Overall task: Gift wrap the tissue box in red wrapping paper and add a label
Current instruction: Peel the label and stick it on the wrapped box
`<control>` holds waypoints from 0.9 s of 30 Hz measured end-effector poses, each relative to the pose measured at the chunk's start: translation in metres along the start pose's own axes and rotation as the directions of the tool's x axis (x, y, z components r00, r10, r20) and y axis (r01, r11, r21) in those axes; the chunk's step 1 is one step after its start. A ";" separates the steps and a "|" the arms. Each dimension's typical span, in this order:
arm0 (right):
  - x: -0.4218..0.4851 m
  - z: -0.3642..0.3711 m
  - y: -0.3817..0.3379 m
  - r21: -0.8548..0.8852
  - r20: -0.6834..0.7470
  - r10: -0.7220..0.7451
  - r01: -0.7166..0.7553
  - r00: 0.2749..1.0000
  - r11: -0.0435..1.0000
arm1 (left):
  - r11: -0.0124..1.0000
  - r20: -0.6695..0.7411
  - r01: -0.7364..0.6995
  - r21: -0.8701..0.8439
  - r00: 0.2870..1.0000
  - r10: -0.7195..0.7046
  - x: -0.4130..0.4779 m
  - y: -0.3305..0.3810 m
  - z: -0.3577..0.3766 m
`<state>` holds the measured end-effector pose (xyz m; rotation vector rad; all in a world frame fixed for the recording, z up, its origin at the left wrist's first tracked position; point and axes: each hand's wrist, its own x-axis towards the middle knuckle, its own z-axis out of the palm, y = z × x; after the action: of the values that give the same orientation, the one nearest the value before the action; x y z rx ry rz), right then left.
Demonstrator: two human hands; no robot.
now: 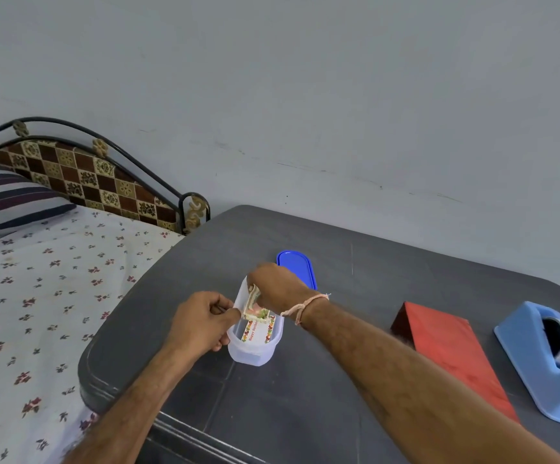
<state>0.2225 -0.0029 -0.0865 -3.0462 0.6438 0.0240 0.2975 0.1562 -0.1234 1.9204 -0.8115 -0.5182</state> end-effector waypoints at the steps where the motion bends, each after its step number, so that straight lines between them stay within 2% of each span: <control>1: -0.001 -0.001 0.001 0.019 -0.016 0.001 0.000 1.000 1.000 | 1.000 -0.001 0.001 0.002 1.000 -0.001 0.000 0.000 0.000; 10: -0.014 -0.009 0.000 0.074 -0.085 0.060 -0.054 0.995 0.996 | 1.000 -0.011 0.016 0.013 1.000 -0.016 -0.002 0.003 0.000; 14: -0.021 -0.010 0.005 0.212 -0.121 0.071 -0.044 0.990 0.976 | 0.999 -0.001 0.024 0.028 1.000 -0.024 -0.003 0.005 0.000; 17: -0.028 -0.012 0.012 0.361 -0.174 0.167 -0.095 0.971 0.928 | 0.999 0.021 0.038 0.038 0.999 -0.038 -0.004 0.007 -0.002; 19: -0.035 -0.013 0.019 0.463 -0.206 0.243 -0.124 0.948 0.877 | 0.994 -0.003 0.015 0.112 1.000 -0.015 -0.008 0.010 -0.002; 21: -0.047 -0.011 0.025 0.606 -0.234 0.320 -0.120 0.918 0.786 | 0.973 -0.154 -0.089 0.213 0.980 0.124 -0.013 0.014 -0.002; 23: -0.067 -0.012 0.030 0.778 -0.238 0.405 -0.076 0.882 0.624 | 0.957 -0.263 -0.229 0.178 0.926 0.271 -0.021 0.027 -0.001; 25: -0.089 -0.014 0.035 0.899 -0.208 0.471 -0.022 0.857 0.436 | 0.959 -0.242 -0.282 0.037 0.928 0.282 -0.027 0.043 0.005; 27: -0.114 -0.016 0.040 0.968 -0.178 0.503 0.060 0.845 0.242 | 0.962 -0.124 -0.237 -0.137 0.967 0.221 -0.033 0.060 0.017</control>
<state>0.1025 0.0061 -0.0696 -1.6567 0.7295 -0.8213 0.2447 0.1507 -0.0774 1.6740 -0.8852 -0.3221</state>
